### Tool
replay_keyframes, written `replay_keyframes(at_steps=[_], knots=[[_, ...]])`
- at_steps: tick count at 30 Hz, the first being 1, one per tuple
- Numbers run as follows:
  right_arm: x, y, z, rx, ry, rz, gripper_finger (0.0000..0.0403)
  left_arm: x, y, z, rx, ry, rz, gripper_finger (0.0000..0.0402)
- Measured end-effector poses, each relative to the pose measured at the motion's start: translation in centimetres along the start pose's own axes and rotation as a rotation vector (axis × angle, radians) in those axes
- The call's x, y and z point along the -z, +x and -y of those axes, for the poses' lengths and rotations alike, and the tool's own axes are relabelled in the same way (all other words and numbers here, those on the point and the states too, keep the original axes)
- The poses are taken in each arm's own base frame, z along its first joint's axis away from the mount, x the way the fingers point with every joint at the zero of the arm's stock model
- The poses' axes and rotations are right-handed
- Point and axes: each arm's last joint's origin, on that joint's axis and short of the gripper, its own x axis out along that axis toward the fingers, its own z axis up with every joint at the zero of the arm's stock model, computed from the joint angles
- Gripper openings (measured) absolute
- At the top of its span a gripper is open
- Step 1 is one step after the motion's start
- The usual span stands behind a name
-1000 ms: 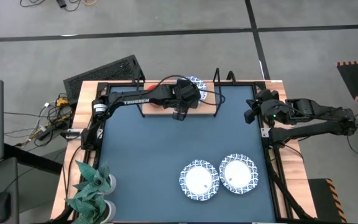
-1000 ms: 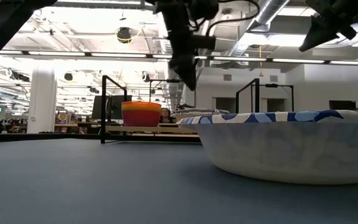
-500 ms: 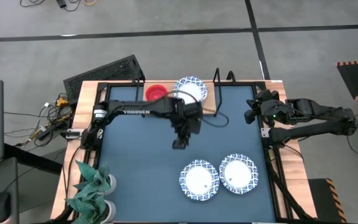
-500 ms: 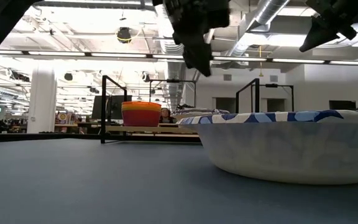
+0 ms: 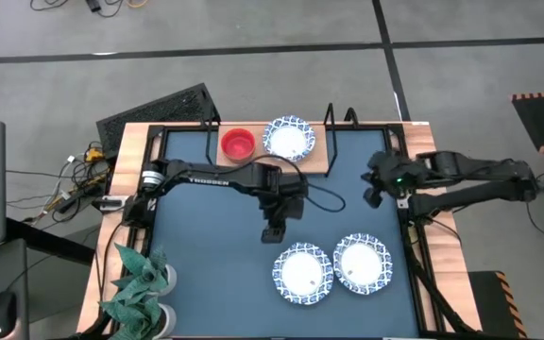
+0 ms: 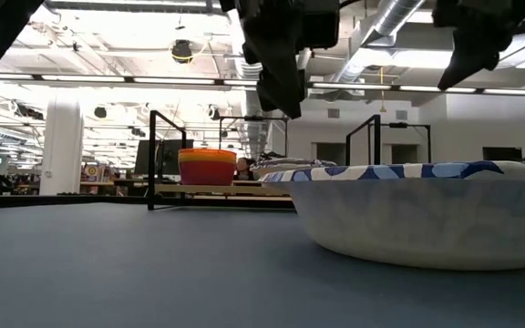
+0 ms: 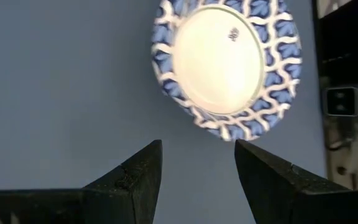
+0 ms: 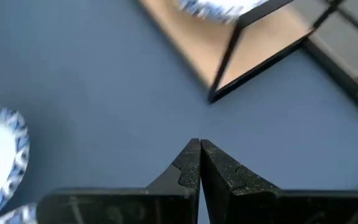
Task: Place and stack bowls onto a shelf
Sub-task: Stack the left blue patterned paper bowl into the blue patterned paper bowl on the shelf
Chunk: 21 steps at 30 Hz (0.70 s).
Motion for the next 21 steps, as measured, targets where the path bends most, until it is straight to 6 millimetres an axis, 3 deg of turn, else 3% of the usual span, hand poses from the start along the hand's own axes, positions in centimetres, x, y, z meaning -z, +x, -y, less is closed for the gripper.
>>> replay_keyframes(at_steps=[9,15,21], knots=[[1.1,3.5,-5.4,-0.095,-0.048,-0.266,0.0022,1.1,-1.5,1.4,0.059,-0.006,-0.077,0.0185],[3.6,3.4,-9.5,-0.135,-0.022,-0.342,0.0036,2.2,-5.2,3.2,0.051,0.025,-0.085,0.0185],[6.3,3.6,-12.5,-0.096,0.02,-0.398,0.0026,3.0,-10.0,5.0,-0.068,0.077,0.027,0.0185]])
